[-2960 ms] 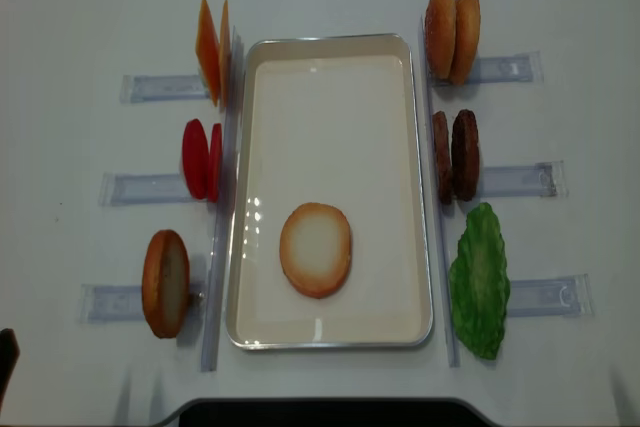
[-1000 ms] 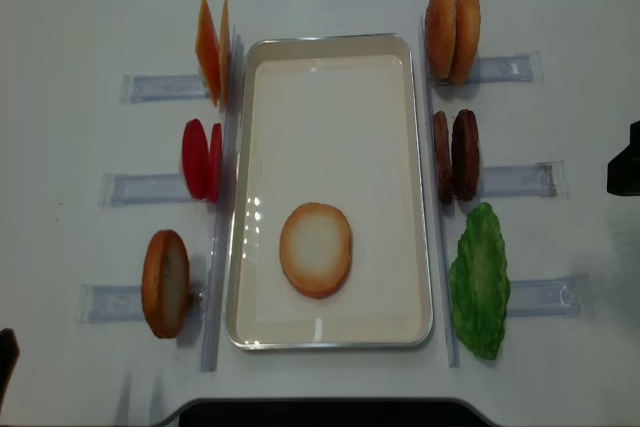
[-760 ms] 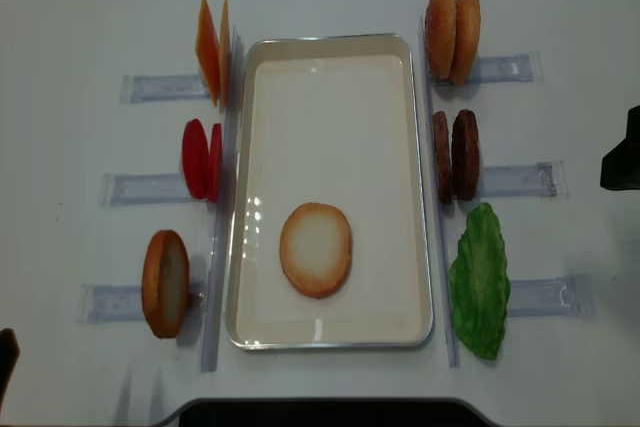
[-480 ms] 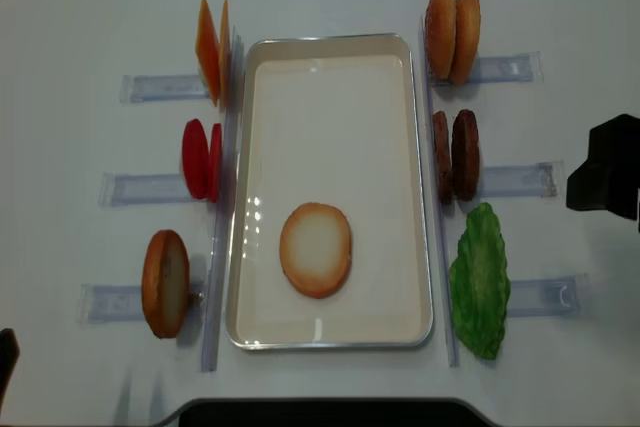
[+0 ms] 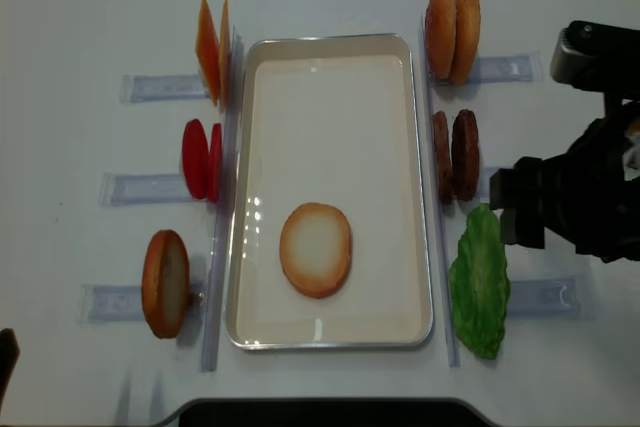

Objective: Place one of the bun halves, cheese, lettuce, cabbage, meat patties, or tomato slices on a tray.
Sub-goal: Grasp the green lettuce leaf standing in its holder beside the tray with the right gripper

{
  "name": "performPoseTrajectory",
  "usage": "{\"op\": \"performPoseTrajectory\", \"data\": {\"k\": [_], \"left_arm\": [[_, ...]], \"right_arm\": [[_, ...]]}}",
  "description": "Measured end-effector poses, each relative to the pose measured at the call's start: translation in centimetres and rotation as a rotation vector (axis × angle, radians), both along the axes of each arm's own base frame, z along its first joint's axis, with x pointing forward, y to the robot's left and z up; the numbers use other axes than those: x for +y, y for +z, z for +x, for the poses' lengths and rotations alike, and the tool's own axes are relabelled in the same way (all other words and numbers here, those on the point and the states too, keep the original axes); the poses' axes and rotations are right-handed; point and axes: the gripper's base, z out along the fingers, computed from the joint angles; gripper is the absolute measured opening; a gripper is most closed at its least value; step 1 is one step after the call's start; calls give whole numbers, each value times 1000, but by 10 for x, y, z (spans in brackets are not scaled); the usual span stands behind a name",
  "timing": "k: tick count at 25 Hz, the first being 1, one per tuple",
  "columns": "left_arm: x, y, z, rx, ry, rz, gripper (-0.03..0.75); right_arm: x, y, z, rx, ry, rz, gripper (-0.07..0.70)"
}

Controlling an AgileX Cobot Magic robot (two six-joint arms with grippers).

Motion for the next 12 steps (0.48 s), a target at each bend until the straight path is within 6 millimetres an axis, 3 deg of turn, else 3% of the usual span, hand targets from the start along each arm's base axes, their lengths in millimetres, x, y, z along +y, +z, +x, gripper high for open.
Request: {"op": "performPoseTrajectory", "data": {"k": [12], "left_arm": [[0, 0, 0, 0, 0, 0, 327]], "right_arm": [[21, -33, 23, 73, 3, -44, 518]]}}
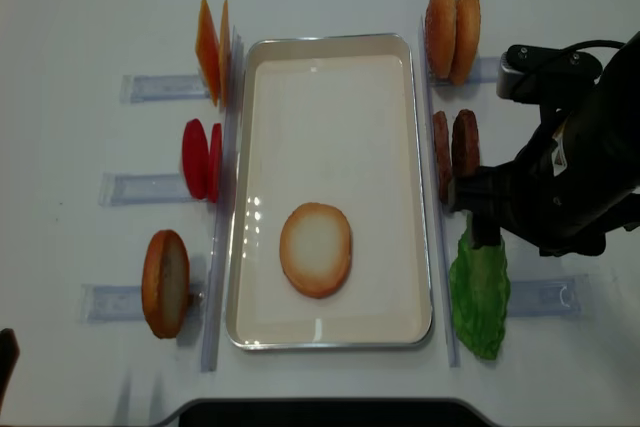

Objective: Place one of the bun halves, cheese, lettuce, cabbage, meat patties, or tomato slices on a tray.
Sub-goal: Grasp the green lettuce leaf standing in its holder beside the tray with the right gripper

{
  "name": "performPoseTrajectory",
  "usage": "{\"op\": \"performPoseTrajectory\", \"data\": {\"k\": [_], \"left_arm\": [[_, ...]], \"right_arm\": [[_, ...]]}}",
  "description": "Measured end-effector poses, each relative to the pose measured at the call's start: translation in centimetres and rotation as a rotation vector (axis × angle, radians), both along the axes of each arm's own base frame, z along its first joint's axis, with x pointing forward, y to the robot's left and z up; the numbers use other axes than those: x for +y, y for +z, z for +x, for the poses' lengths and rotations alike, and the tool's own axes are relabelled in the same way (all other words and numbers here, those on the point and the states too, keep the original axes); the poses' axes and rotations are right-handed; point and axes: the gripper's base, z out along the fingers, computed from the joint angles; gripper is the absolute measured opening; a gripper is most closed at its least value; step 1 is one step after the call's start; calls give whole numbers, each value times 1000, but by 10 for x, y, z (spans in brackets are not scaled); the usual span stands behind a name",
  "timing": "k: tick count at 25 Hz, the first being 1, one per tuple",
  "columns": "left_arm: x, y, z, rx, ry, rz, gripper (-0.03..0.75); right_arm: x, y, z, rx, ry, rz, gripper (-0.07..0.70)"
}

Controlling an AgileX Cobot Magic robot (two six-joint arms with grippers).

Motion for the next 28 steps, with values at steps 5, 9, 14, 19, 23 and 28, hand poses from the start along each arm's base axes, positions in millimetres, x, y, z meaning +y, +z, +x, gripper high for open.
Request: {"op": "performPoseTrajectory", "data": {"k": [5, 9, 14, 19, 23, 28], "left_arm": [[0, 0, 0, 0, 0, 0, 327], [0, 0, 0, 0, 0, 0, 327], [0, 0, 0, 0, 0, 0, 327], [0, 0, 0, 0, 0, 0, 327], [0, 0, 0, 0, 0, 0, 327], [0, 0, 0, 0, 0, 0, 327]], "right_arm": [[3, -6, 3, 24, -4, -8, 518], [5, -7, 4, 21, -10, 12, 518], [6, -8, 5, 16, -11, 17, 518], [6, -8, 5, 16, -11, 17, 518], [6, -8, 5, 20, -10, 14, 498], [5, -8, 3, 33, -10, 5, 416]]}}
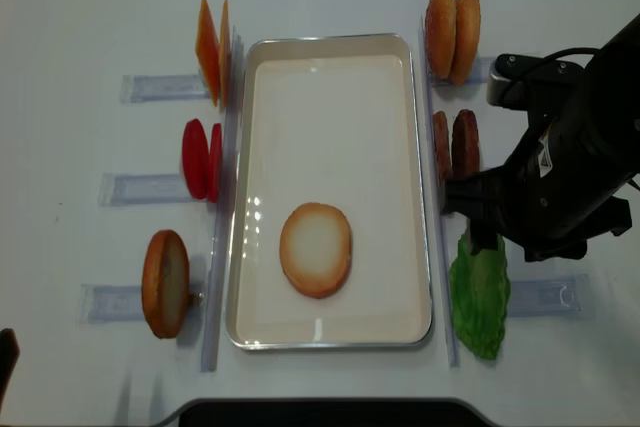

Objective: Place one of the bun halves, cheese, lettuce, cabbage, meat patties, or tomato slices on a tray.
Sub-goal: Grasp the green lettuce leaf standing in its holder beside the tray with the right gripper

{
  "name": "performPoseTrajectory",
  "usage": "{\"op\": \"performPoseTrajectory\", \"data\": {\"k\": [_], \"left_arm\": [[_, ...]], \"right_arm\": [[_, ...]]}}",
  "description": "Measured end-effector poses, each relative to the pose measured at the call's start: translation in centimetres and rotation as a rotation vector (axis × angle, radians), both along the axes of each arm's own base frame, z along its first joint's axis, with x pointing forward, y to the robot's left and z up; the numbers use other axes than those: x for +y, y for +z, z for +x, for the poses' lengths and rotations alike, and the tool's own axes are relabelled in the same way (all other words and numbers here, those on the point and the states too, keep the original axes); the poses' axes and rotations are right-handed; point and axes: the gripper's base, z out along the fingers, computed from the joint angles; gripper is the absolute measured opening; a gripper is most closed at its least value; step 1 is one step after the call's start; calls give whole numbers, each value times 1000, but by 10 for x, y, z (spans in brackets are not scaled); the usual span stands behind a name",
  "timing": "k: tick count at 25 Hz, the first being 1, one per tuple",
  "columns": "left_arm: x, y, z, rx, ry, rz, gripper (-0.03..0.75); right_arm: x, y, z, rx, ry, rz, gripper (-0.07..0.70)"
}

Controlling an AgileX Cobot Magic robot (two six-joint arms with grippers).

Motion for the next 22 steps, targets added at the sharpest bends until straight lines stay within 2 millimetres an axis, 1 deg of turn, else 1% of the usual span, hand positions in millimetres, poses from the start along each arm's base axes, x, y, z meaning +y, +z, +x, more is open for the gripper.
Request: {"op": "performPoseTrajectory", "data": {"k": [12, 17, 22], "left_arm": [[0, 0, 0, 0, 0, 0, 327], [0, 0, 0, 0, 0, 0, 327], [0, 0, 0, 0, 0, 0, 327]], "right_arm": [[0, 0, 0, 5, 1, -3, 174], [-1, 0, -1, 9, 1, -6, 29], [-1, 0, -2, 20, 2, -15, 27]]}}
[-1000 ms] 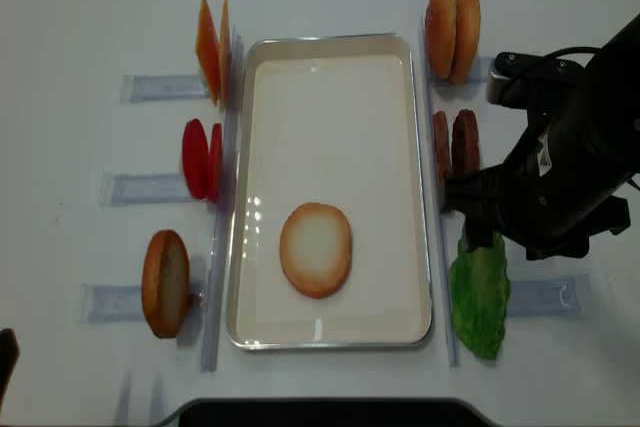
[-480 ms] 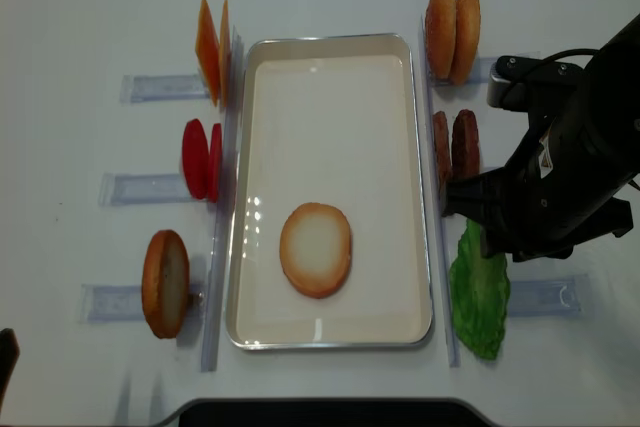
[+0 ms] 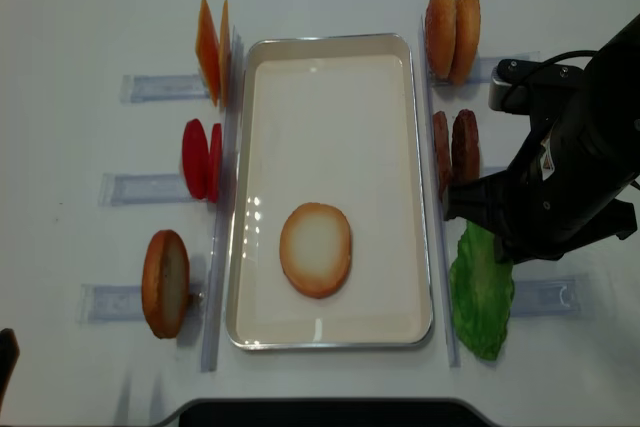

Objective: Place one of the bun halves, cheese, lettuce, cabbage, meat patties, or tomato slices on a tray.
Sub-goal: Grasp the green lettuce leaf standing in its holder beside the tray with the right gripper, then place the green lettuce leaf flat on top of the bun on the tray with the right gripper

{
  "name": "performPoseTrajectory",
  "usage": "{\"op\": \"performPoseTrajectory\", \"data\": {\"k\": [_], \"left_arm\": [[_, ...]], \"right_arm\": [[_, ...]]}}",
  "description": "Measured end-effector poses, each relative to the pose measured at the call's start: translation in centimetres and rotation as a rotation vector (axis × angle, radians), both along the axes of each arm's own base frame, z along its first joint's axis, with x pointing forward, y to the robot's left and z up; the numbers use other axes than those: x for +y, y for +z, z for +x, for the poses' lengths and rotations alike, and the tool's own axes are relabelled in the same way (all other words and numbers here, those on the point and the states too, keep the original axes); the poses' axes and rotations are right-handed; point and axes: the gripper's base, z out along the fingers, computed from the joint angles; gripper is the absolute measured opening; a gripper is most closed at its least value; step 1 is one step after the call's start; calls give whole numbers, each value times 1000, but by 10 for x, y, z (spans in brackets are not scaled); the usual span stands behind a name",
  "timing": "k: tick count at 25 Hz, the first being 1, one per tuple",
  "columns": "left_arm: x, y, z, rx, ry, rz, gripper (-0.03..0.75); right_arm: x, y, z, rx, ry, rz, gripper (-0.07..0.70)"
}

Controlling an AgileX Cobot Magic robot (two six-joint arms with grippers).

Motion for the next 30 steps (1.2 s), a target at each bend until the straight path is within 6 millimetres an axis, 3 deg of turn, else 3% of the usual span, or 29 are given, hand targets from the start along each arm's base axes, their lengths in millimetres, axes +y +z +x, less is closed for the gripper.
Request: {"op": "performPoseTrajectory", "data": {"k": [4, 14, 20, 30], "left_arm": [[0, 0, 0, 0, 0, 0, 327], [0, 0, 0, 0, 0, 0, 327], [0, 0, 0, 0, 0, 0, 327], [0, 0, 0, 0, 0, 0, 327]], "right_arm": [[1, 9, 0, 2, 2, 2, 27], [7, 59, -2, -57, 19, 88, 27], [11, 71, -10, -105, 40, 151, 27], [49, 85, -5, -271, 31, 464, 27]]}}
